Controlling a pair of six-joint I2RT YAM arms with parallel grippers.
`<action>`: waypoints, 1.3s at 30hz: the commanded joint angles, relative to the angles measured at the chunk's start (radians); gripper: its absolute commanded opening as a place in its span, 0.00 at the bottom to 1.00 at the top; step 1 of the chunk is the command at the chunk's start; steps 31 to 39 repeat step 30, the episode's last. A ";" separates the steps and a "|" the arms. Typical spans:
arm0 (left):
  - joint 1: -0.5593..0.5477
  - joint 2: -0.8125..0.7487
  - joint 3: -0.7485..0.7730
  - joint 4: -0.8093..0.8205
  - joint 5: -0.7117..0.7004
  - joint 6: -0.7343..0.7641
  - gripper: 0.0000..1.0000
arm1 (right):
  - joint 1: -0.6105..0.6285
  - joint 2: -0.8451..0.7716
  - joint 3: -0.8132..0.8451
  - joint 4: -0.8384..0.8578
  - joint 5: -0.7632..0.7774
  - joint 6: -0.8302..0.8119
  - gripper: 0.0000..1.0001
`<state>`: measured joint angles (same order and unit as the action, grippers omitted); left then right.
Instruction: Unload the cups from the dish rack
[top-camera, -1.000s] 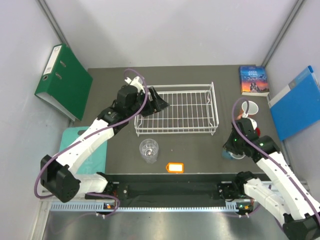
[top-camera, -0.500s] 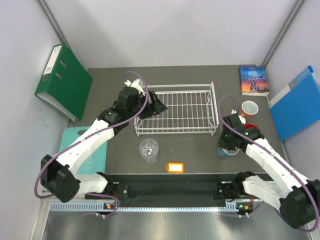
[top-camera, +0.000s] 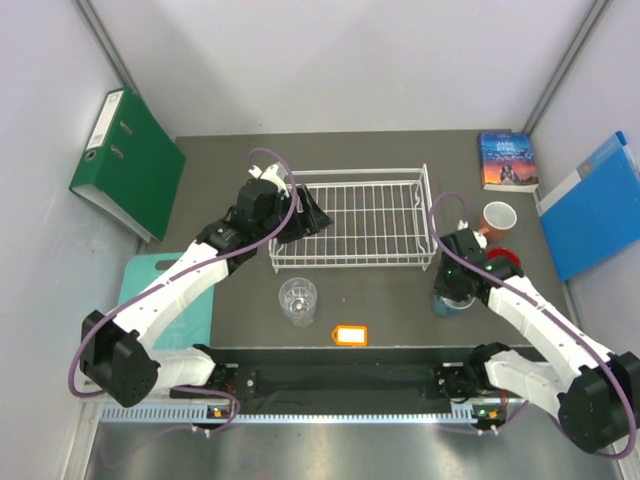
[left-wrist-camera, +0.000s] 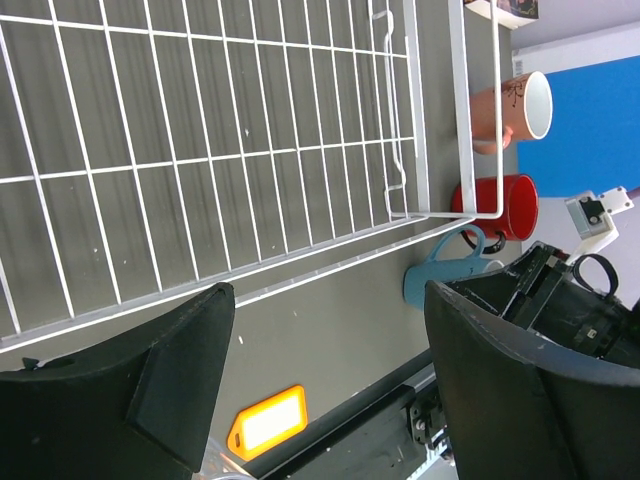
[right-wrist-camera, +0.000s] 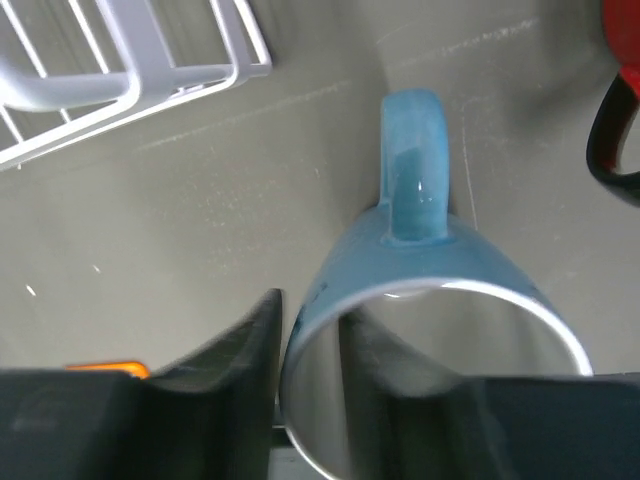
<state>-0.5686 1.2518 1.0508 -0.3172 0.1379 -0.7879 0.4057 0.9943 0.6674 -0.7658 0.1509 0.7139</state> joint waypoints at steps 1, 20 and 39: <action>-0.004 -0.023 -0.006 0.039 0.005 0.022 0.82 | 0.012 -0.046 0.041 0.025 0.021 -0.028 0.34; -0.005 0.038 0.140 -0.196 -0.199 0.191 0.87 | 0.039 -0.158 0.569 -0.143 0.045 -0.105 0.98; -0.005 -0.005 0.172 -0.388 -0.377 0.311 0.87 | 0.039 -0.137 0.684 -0.001 0.147 -0.270 1.00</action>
